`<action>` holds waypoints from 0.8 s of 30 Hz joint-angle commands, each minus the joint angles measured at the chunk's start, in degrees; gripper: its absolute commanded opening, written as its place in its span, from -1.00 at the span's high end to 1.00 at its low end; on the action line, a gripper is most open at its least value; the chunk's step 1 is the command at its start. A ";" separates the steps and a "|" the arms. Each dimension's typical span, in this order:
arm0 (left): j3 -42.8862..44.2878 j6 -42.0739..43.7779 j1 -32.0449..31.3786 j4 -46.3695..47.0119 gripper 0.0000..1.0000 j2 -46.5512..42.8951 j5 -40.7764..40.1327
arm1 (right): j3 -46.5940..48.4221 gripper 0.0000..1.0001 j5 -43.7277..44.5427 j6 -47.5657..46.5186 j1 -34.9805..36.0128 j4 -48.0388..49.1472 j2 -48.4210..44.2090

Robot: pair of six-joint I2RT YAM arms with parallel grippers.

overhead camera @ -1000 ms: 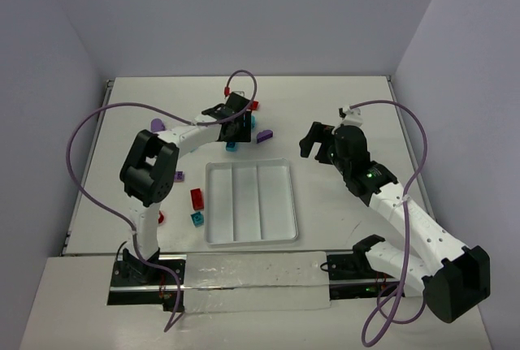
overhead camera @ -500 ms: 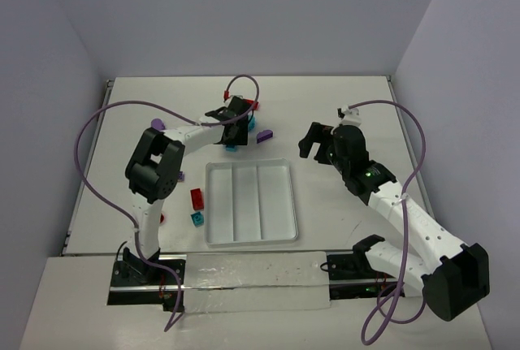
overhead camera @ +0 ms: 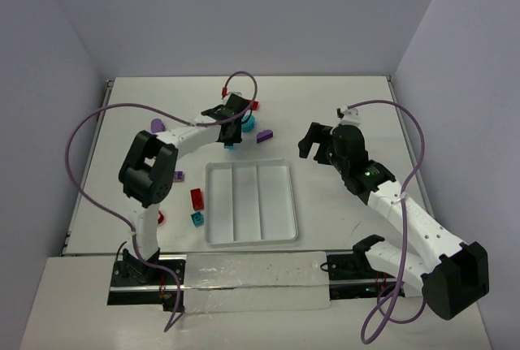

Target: Sort the legos into containers by color

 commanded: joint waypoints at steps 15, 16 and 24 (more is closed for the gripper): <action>-19.79 -12.64 -15.73 4.21 0.99 -20.17 -2.42 | 0.08 -1.00 -0.65 1.26 -0.17 2.54 -2.32; -19.94 -12.82 -16.02 4.35 0.99 -19.89 -2.27 | 0.05 -1.00 -0.58 1.20 -0.17 2.48 -2.51; -20.67 -14.44 -16.72 4.67 0.62 -17.26 -2.67 | 0.00 -1.00 -0.59 1.41 -0.16 2.25 -2.64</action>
